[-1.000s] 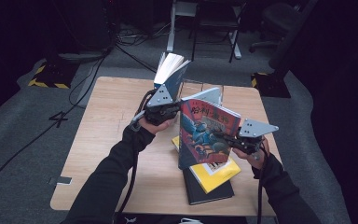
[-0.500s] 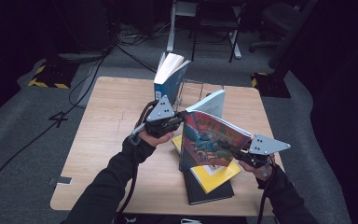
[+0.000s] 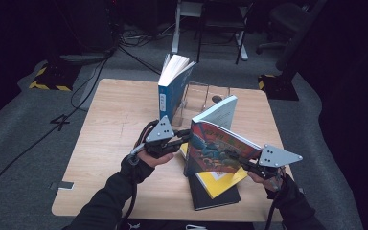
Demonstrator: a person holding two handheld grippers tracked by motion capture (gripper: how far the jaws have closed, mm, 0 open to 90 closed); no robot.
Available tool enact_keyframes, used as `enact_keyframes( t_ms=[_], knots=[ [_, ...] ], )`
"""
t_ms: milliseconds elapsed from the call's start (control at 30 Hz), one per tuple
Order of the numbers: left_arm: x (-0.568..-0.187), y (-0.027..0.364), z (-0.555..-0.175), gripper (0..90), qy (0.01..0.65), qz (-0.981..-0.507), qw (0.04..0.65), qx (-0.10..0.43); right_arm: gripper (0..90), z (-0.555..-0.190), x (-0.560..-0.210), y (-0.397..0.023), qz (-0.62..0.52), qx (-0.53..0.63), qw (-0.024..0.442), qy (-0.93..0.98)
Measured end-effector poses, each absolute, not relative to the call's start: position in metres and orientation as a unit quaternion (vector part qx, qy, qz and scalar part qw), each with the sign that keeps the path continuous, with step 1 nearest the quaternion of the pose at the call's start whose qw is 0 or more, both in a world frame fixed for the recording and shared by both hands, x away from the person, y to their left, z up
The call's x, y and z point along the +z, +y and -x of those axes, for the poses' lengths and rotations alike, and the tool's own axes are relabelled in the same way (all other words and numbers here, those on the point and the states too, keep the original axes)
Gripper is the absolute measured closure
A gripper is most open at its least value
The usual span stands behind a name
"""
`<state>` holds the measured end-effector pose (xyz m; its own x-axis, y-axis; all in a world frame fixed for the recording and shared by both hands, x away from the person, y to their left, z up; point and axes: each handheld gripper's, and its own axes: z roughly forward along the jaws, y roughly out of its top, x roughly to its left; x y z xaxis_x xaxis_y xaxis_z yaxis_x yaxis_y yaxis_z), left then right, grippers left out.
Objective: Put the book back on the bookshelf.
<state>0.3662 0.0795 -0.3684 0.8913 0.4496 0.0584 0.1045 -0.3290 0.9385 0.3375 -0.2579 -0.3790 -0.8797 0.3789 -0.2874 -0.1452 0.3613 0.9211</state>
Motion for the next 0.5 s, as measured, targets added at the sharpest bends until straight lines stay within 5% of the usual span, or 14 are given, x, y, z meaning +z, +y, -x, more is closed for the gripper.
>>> enact_keyframes(
  t_ms=[500],
  knots=[
    [-0.412, 0.091, -0.356, 61.5, 0.185, -0.841, 0.496, 0.114, 86.5, -0.333, -0.379, -0.258, -0.07, 0.557, 0.241, 0.792]
  ],
)
